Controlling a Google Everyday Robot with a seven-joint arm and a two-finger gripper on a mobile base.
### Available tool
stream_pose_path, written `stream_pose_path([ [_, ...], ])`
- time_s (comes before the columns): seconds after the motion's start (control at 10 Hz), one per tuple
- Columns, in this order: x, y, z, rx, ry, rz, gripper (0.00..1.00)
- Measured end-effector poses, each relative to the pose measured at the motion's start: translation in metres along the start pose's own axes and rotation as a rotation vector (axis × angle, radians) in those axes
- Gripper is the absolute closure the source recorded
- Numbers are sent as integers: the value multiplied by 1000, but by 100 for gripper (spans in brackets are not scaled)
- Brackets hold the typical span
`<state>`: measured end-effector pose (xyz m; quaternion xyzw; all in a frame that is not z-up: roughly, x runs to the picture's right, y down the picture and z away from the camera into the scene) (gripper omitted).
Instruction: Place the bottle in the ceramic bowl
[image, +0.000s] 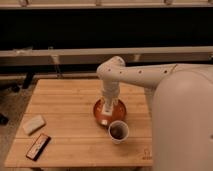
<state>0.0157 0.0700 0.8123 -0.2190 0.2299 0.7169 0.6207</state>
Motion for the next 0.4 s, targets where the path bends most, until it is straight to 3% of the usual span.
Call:
stream_pose_path([
  [0.2,2,3,2,-5,4,4,30],
  [0.4,2,-5,3,-4,0,13,17],
])
